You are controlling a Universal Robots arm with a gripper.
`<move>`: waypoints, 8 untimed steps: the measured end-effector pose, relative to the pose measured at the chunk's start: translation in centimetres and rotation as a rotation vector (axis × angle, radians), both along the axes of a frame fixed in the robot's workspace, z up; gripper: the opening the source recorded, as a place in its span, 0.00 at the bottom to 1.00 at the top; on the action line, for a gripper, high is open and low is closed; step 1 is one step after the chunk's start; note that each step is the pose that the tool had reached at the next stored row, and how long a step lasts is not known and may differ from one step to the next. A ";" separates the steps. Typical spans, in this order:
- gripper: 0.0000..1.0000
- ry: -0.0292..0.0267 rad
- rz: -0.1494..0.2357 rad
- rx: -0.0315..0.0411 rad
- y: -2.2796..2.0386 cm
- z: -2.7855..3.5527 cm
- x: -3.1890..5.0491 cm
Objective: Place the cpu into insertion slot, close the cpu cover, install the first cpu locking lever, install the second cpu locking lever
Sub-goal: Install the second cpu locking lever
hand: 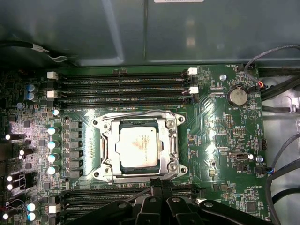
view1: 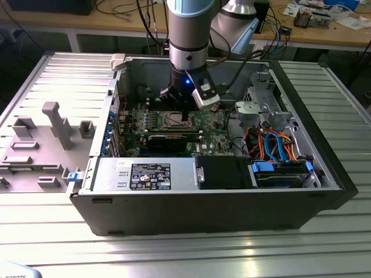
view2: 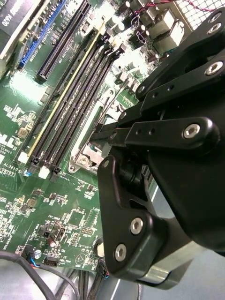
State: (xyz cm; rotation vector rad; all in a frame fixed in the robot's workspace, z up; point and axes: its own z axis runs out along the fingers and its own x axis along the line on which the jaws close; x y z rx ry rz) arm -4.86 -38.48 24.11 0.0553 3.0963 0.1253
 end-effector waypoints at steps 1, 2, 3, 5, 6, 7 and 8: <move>0.11 0.0119 0.000 0.0008 -0.01 0.00 0.01; 0.11 0.0245 0.000 0.0012 0.00 -0.05 0.00; 0.11 0.0298 0.000 0.0012 0.00 -0.14 0.00; 0.11 0.0354 0.000 0.0101 -0.30 -0.27 0.03; 0.11 0.0353 0.000 0.0185 -0.56 -0.32 0.03; 0.11 0.0352 0.001 0.0246 -0.67 -0.38 0.03; 0.11 0.0356 0.001 0.0297 -0.84 -0.38 0.03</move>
